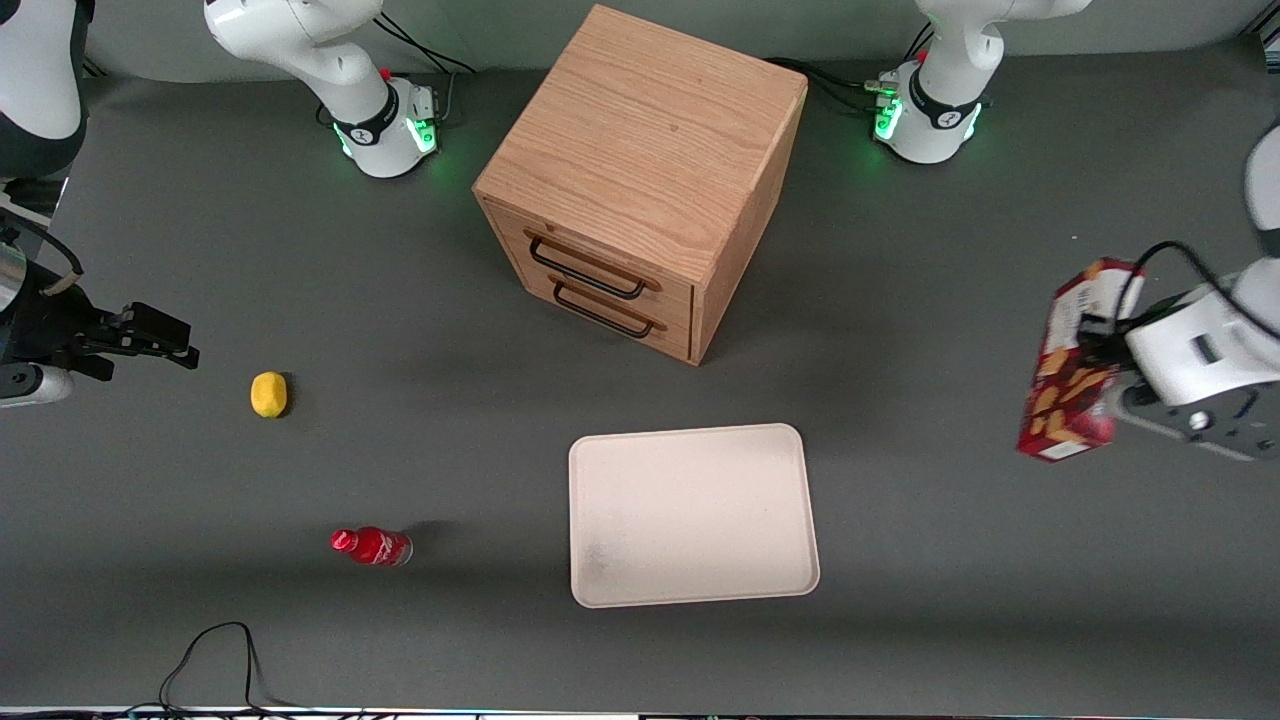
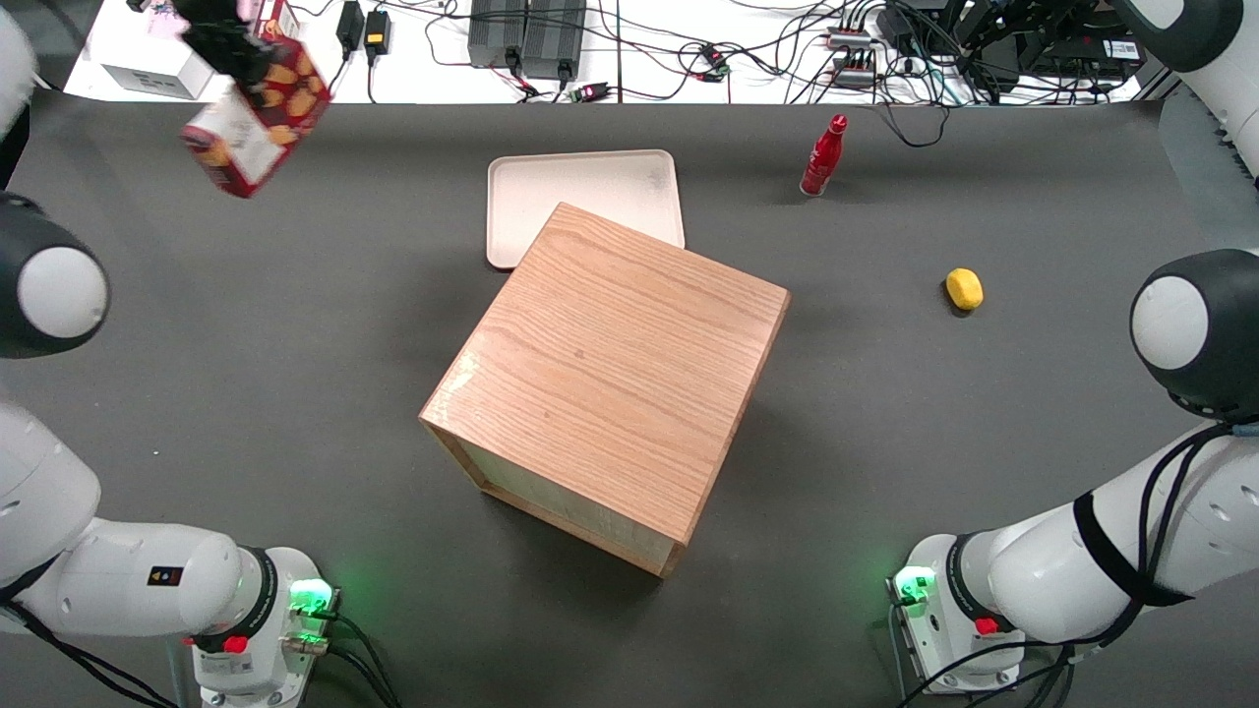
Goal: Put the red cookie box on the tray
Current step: 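Carry the held box with the left gripper over the cream tray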
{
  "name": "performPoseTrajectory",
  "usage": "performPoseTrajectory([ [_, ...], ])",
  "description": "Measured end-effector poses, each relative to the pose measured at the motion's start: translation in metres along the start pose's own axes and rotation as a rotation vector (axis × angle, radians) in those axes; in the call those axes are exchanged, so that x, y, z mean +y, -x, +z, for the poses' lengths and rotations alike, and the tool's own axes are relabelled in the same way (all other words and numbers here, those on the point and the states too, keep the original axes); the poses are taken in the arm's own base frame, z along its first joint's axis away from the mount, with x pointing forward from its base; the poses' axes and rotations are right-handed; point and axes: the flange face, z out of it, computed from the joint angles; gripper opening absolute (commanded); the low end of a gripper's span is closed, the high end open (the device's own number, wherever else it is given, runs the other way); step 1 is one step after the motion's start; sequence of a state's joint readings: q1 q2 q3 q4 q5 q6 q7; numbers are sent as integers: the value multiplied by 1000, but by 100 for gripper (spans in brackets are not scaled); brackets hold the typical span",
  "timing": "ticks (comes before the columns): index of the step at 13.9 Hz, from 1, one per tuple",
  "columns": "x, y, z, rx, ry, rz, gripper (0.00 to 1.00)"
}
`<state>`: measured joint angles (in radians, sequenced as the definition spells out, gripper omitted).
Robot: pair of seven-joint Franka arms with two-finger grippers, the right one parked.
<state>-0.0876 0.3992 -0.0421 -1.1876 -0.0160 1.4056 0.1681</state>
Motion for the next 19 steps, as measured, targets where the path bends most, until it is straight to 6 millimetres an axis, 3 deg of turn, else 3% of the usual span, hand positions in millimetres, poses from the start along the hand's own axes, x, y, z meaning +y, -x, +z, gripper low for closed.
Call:
performPoseTrajectory([
  [5,99,-77,64,90,8,-164,0],
  [8,137,-117,116,151,37,-224,0],
  [13,170,-151,175,83,151,-471,0],
  [15,171,-159,192,64,164,-518,0],
  [19,160,-171,209,82,176,-547,0],
])
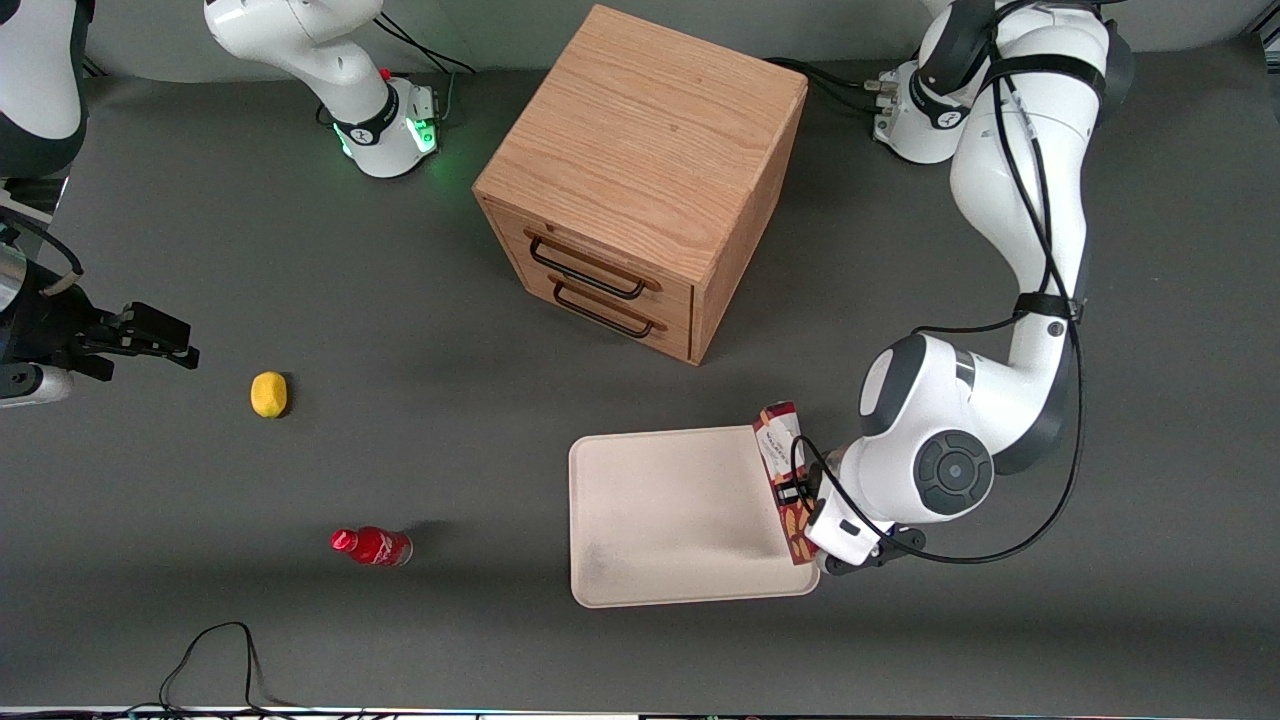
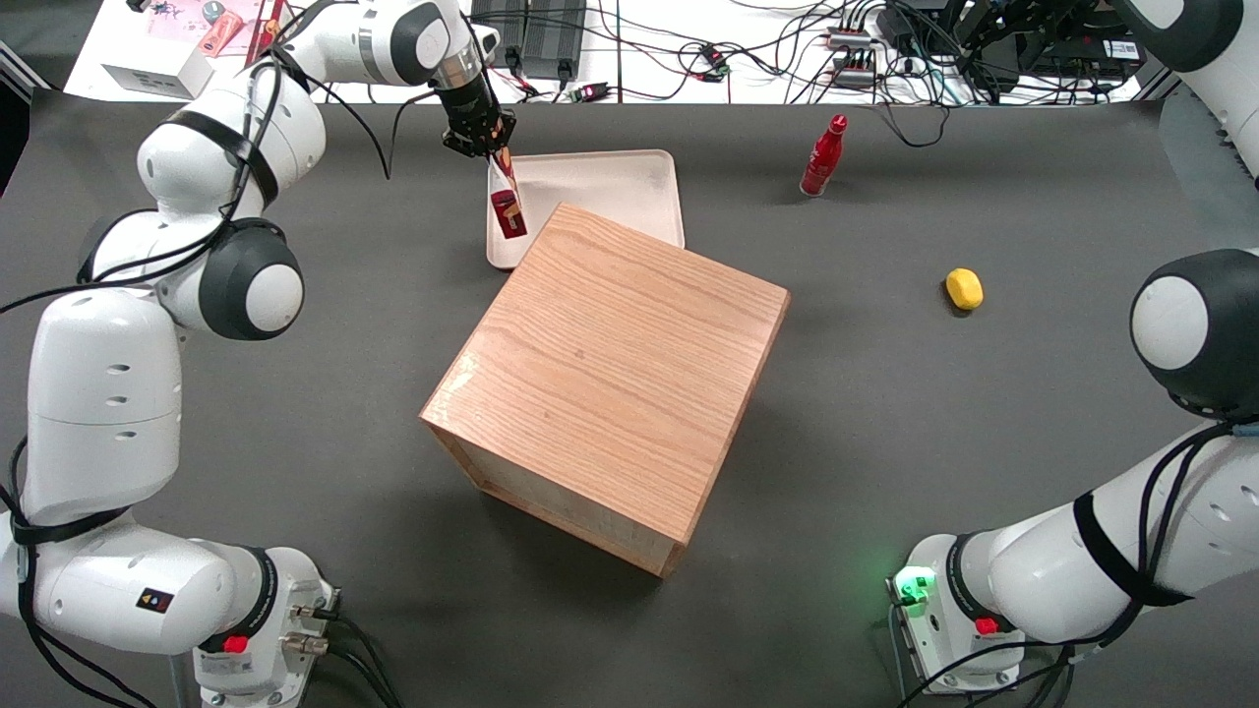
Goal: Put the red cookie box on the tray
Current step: 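Carry the held box with the left gripper over the cream tray, then lower the box onto the tray's rim area and lay it down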
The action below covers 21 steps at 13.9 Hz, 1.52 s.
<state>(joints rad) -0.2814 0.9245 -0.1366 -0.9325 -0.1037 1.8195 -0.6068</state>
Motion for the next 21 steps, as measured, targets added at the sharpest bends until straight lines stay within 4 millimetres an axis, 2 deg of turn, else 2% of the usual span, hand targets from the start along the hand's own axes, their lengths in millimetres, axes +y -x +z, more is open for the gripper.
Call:
performPoseTrajectory([
  [5,-1,-11,25,34,23,68,0],
  [10,-18,-29,46,62,6,130,0],
  [16,-18,-31,66,62,7,134,0],
  [17,-18,-31,66,62,7,134,7],
  [18,-18,-31,66,62,7,134,64],
  [19,-18,-31,67,61,6,134,99],
  [21,-18,-31,68,61,7,134,100],
])
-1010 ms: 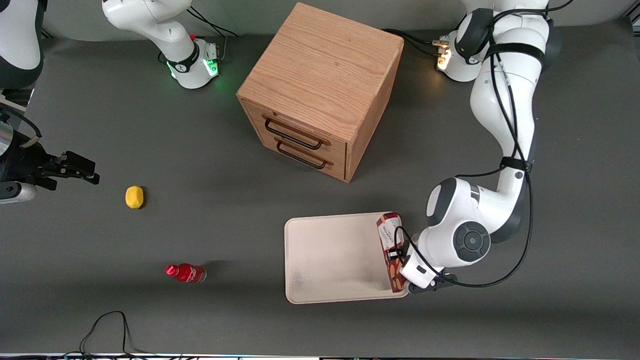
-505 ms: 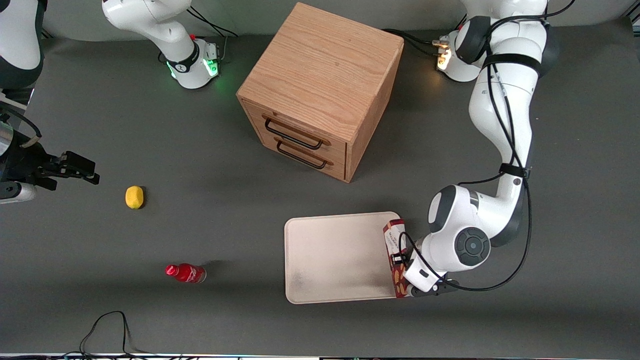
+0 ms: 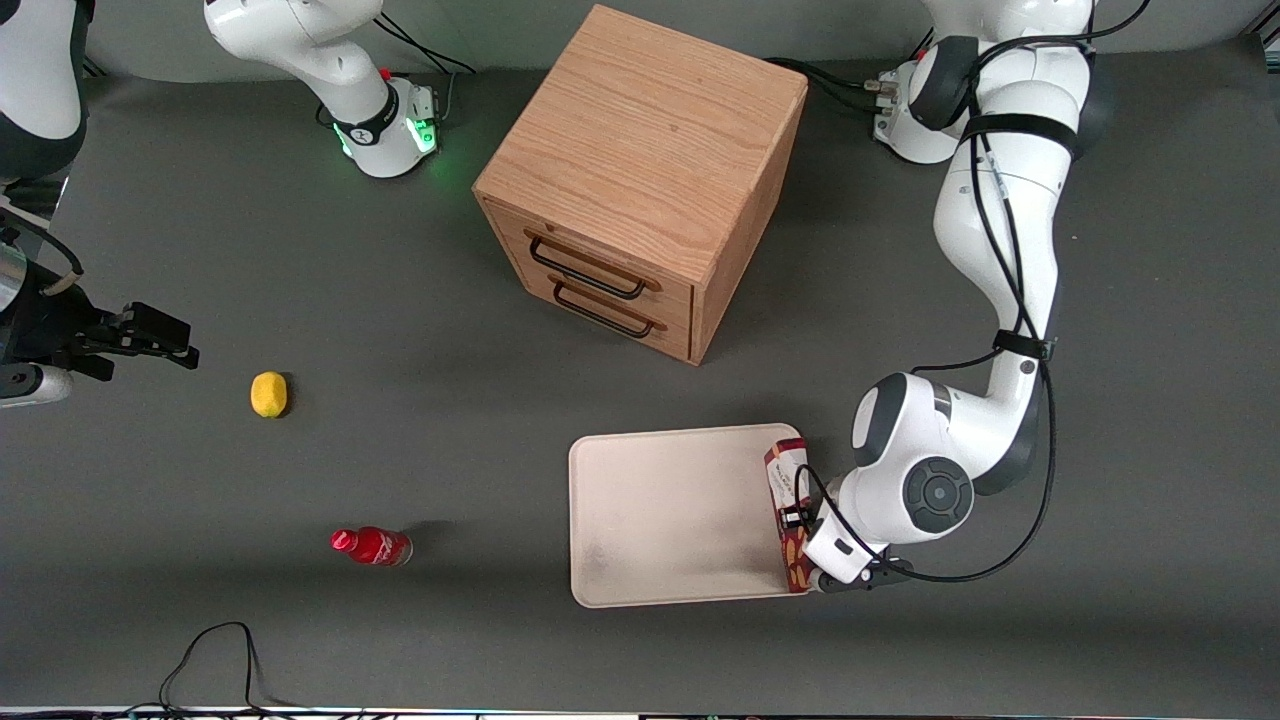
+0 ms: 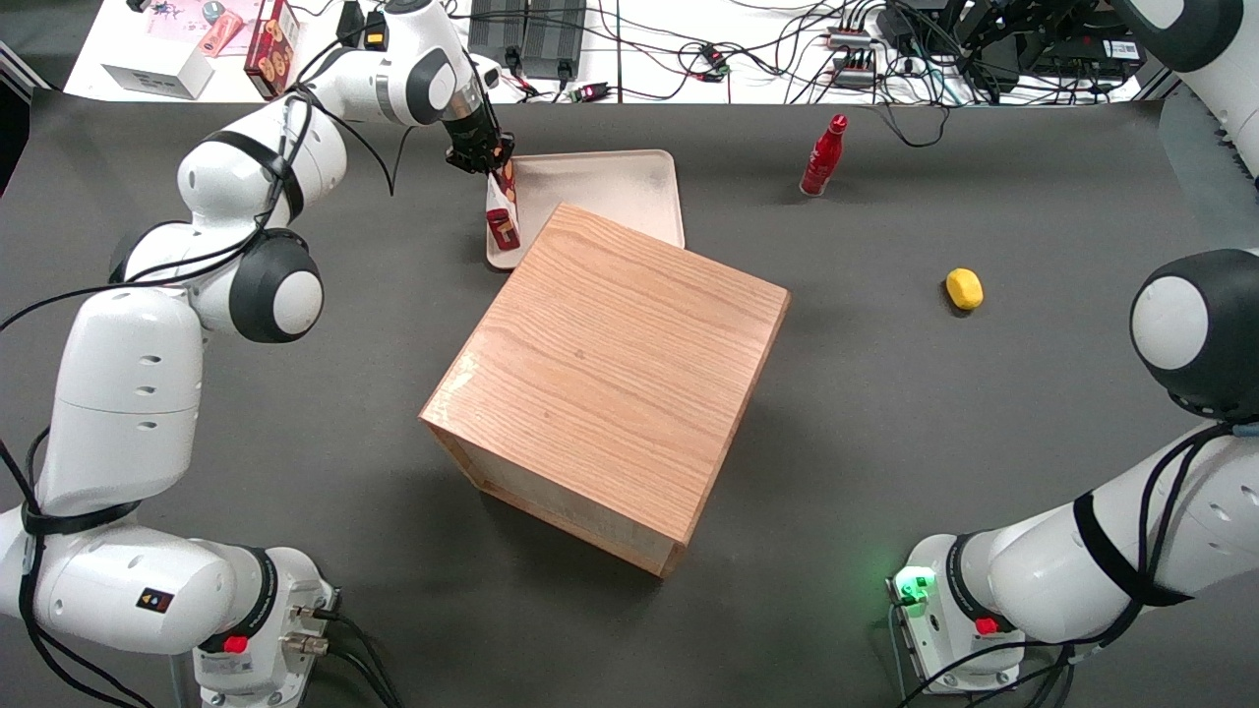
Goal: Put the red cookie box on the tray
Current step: 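Lower the box onto the tray's rim area and lay it down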
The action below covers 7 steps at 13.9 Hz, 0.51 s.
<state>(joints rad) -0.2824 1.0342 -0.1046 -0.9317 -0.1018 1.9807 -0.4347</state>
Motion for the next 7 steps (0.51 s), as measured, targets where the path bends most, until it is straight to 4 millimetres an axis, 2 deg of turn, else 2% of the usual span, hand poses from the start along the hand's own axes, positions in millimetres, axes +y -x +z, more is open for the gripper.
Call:
performPoseTrajectory([
  [7,-2,-1,13,2,1,-3,100],
])
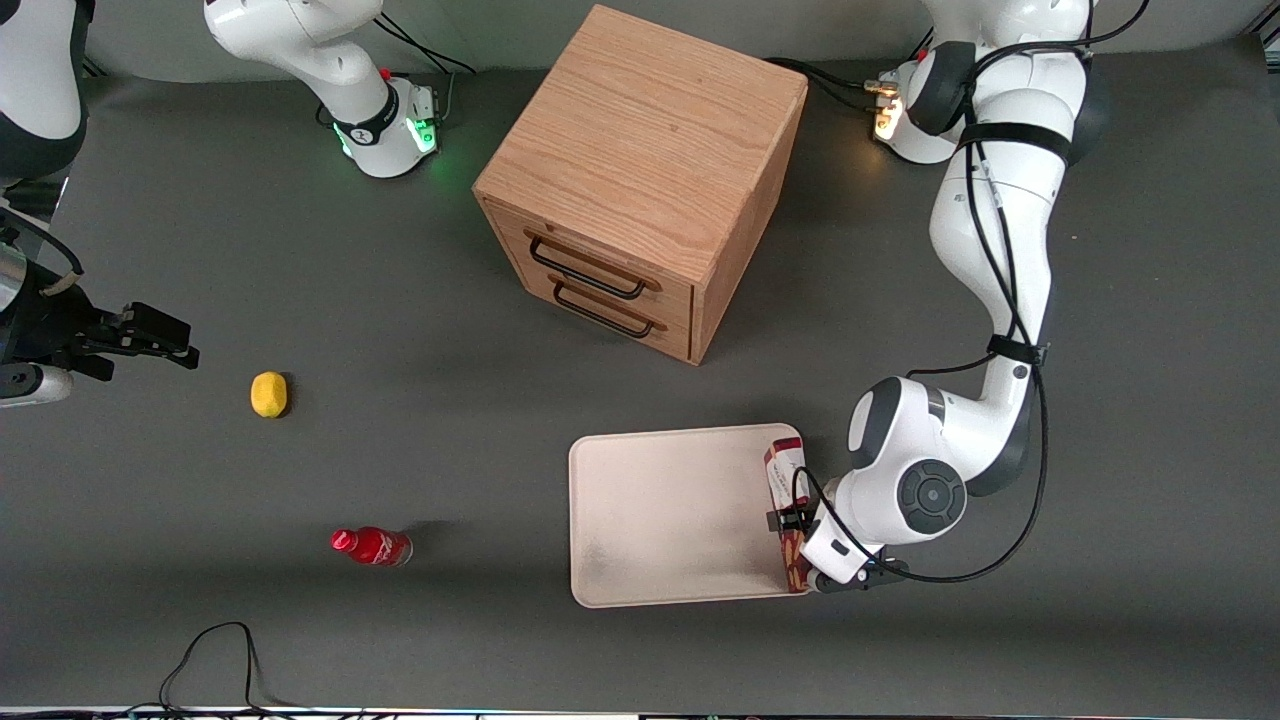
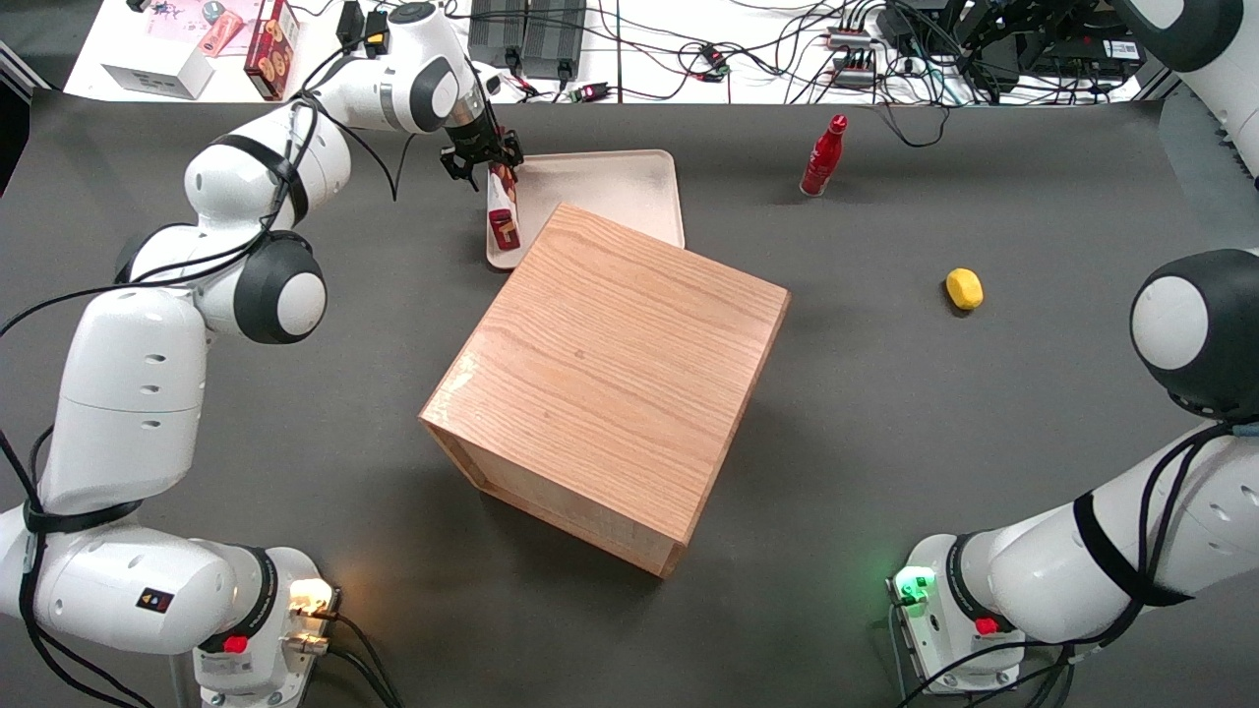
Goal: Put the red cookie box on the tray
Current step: 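Lower the box onto the tray's rim area and lay it down, then open the left gripper to release the box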
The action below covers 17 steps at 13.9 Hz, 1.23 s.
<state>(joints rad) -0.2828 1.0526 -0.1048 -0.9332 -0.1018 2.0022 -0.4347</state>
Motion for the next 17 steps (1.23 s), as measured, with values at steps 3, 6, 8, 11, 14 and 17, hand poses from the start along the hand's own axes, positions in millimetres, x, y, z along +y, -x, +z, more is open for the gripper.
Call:
performPoseTrajectory([
  [3,0,0,0,0,0,0,100],
  [6,0,0,0,0,0,0,100],
  [8,0,0,0,0,0,0,100],
  [11,3,1,-7,-2,1,4,100],
  [14,9,8,-38,-24,-8,14,100],
  [17,12,19,-96,-39,-45,32,100],
])
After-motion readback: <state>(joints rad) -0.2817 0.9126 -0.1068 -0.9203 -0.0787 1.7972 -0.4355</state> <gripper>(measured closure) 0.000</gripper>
